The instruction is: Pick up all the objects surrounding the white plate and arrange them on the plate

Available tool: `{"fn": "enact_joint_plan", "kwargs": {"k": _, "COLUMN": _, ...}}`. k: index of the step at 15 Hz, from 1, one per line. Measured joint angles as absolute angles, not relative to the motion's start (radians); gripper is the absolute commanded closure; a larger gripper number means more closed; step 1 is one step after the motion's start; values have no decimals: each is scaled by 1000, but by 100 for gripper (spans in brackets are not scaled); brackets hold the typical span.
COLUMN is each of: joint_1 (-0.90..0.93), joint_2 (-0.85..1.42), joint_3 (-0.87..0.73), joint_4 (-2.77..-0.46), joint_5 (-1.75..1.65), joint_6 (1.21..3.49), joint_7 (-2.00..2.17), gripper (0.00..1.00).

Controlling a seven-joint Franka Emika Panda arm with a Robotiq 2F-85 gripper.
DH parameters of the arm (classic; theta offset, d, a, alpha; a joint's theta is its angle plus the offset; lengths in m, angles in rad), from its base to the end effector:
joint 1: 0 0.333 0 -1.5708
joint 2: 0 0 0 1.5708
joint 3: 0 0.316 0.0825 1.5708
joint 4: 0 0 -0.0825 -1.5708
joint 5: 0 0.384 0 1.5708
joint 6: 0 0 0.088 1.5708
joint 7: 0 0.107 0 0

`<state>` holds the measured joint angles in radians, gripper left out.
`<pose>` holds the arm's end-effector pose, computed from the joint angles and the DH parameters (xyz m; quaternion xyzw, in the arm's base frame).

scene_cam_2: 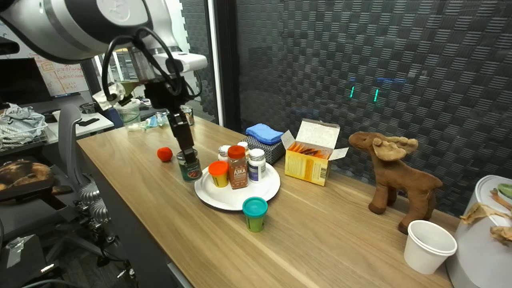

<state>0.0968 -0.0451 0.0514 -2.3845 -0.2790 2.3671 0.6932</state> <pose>0.4879 0.0695 0.3406 0.9799 -0.1721 0.0531 0.0855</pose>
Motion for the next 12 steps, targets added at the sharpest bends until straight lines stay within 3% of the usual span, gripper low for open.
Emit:
{"fn": "enact_joint_plan", "kwargs": {"k": 4, "joint_1": 36, "joint_2": -42, "joint_3": 30, "joint_4": -2321, "joint_5": -309, "joint_6": 2328, "joint_7": 686, "gripper": 79}}
{"fn": "enact_joint_plan", "kwargs": {"k": 12, "joint_1": 12, "joint_2": 183, "joint_3": -21, "joint_4": -2169, "joint_5": -297, "joint_6": 2320, "joint_7": 696, "gripper": 79}}
